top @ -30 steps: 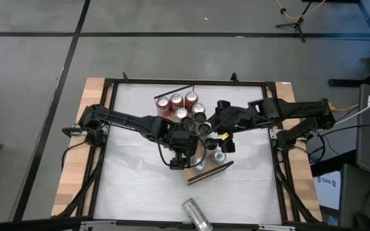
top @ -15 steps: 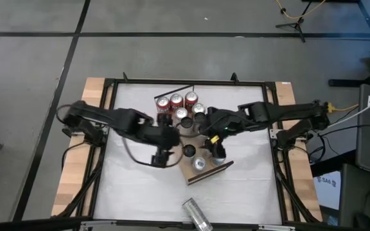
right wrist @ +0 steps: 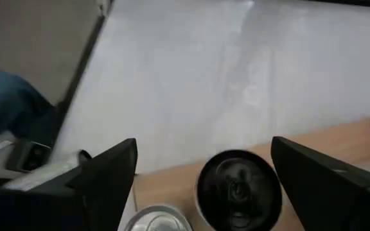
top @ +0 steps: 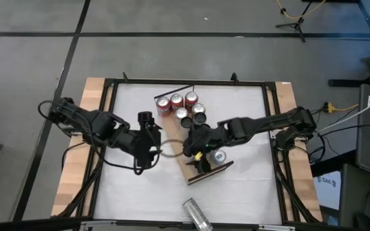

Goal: Place canned beverage on shelf
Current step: Align the red soda can with the other red soda can

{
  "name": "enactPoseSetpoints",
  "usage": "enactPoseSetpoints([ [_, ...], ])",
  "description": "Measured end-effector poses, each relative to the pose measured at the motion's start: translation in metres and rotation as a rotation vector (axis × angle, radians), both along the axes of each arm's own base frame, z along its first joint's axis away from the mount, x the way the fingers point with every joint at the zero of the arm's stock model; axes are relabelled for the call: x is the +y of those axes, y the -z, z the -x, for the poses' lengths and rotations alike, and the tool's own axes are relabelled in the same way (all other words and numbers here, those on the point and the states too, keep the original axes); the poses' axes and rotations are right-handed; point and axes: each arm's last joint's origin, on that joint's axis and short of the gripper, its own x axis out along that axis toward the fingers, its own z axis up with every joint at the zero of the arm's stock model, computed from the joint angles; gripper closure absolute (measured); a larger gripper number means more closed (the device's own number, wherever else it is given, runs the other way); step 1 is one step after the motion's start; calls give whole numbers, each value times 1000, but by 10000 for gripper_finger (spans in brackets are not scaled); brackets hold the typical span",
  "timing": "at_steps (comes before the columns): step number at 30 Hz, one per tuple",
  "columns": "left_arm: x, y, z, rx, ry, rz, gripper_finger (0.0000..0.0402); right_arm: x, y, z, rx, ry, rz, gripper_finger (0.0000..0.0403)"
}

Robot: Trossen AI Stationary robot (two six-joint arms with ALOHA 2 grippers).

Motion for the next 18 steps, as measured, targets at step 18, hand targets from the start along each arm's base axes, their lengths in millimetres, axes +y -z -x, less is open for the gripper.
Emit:
enactPoseSetpoints([
  [18,-23,54,8,17,-60,-53,39,6,29,-8,118,135,122,49],
])
